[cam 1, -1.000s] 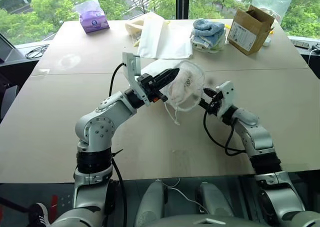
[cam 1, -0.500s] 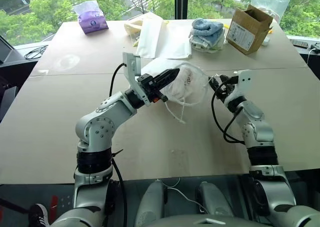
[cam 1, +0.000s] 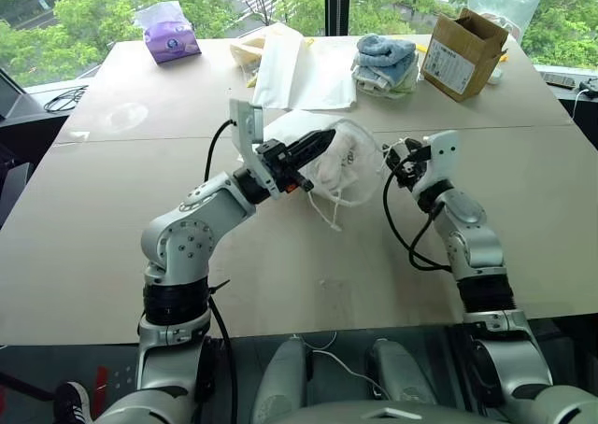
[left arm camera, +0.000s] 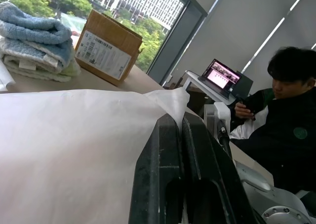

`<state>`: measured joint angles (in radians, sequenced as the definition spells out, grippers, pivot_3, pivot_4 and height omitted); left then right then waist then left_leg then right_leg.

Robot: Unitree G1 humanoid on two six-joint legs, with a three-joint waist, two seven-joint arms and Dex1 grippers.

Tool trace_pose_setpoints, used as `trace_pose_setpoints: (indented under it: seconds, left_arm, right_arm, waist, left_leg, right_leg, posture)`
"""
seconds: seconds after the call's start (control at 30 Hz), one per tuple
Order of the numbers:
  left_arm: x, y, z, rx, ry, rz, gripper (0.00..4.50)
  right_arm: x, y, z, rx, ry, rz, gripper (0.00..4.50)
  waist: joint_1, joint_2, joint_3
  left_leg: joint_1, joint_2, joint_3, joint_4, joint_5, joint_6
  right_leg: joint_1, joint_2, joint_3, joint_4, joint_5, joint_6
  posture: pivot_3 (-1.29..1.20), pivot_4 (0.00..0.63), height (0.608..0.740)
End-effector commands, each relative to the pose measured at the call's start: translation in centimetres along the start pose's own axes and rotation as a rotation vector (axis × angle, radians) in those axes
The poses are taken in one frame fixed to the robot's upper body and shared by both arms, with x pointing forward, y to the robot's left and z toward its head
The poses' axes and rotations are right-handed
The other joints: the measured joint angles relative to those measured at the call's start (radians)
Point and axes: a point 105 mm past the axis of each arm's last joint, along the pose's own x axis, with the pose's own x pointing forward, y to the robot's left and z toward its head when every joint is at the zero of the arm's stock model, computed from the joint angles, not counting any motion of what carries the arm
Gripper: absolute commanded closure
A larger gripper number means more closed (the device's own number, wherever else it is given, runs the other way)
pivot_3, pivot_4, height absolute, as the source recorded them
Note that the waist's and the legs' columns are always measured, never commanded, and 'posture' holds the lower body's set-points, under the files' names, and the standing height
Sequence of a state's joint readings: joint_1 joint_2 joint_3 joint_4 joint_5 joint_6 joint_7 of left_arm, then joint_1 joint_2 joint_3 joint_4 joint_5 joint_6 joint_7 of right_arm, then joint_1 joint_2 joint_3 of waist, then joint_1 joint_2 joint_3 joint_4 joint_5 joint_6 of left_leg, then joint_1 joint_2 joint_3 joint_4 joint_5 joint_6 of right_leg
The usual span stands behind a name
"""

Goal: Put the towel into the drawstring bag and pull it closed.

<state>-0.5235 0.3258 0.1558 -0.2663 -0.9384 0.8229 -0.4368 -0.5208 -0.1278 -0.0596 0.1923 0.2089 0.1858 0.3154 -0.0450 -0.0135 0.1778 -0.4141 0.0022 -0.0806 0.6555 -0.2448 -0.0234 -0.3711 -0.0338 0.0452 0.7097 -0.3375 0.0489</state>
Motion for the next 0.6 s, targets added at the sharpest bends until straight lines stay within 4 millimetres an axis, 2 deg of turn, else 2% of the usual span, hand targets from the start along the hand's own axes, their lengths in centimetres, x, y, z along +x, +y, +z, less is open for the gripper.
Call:
trace_pose_setpoints:
  seconds: [0.03,0.1,0.2,0.23,0.5,0.6]
  left_arm:
    - [0.0,-1.0,0.7,0.031,-0.021,-0.039,4.50]
    - [0.0,-1.1,0.7,0.031,-0.022,-0.040,4.50]
    - [0.0,-1.1,0.7,0.031,-0.022,-0.040,4.50]
    - [0.0,-1.1,0.7,0.032,-0.021,-0.041,4.50]
    - [0.1,-1.0,0.7,0.034,-0.015,-0.038,4.50]
    - [0.1,-0.6,0.7,0.035,-0.013,-0.018,4.50]
  right_arm:
    - [0.0,-0.3,2.0,0.051,-0.085,-0.044,2.04]
    - [0.0,-0.5,2.1,0.069,-0.098,-0.075,2.65]
    - [-0.1,-0.6,2.2,0.096,-0.112,-0.105,4.12]
    - [-0.1,-0.6,2.2,0.099,-0.115,-0.110,4.42]
    - [-0.6,-0.8,2.5,0.135,-0.138,-0.144,4.42]
    - [-0.8,-1.5,3.8,0.136,-0.176,-0.166,4.42]
  waist:
    - [0.000,0.000,0.000]
    - [0.001,0.000,0.000]
    - [0.001,0.000,0.000]
    - [0.001,0.000,0.000]
    - [0.001,0.000,0.000]
    - [0.001,0.000,0.000]
  left_leg:
    - [0.000,0.000,0.000,0.000,0.000,0.000]
    - [0.000,0.000,0.000,0.000,0.000,0.000]
    - [0.000,0.000,0.000,0.000,0.000,0.000]
    - [0.000,0.000,0.000,0.000,0.000,0.000]
    - [0.000,0.000,0.001,0.000,0.000,0.000]
    - [0.000,0.000,0.001,0.000,0.000,0.000]
  right_leg:
    - [0.000,0.000,0.000,0.000,0.000,0.000]
    - [0.000,0.000,0.000,0.000,0.000,0.000]
    - [0.000,0.000,0.000,0.000,0.000,0.000]
    - [0.000,0.000,0.000,0.000,0.000,0.000]
    - [-0.001,0.000,0.000,0.001,0.000,0.000]
    - [-0.001,0.000,0.001,0.001,0.000,0.000]
  posture:
    - [0.00,0.150,0.740]
    - [0.00,0.150,0.740]
    - [0.00,0.150,0.740]
    - [0.00,0.150,0.740]
    - [0.00,0.150,0.740]
    - [0.00,0.150,0.740]
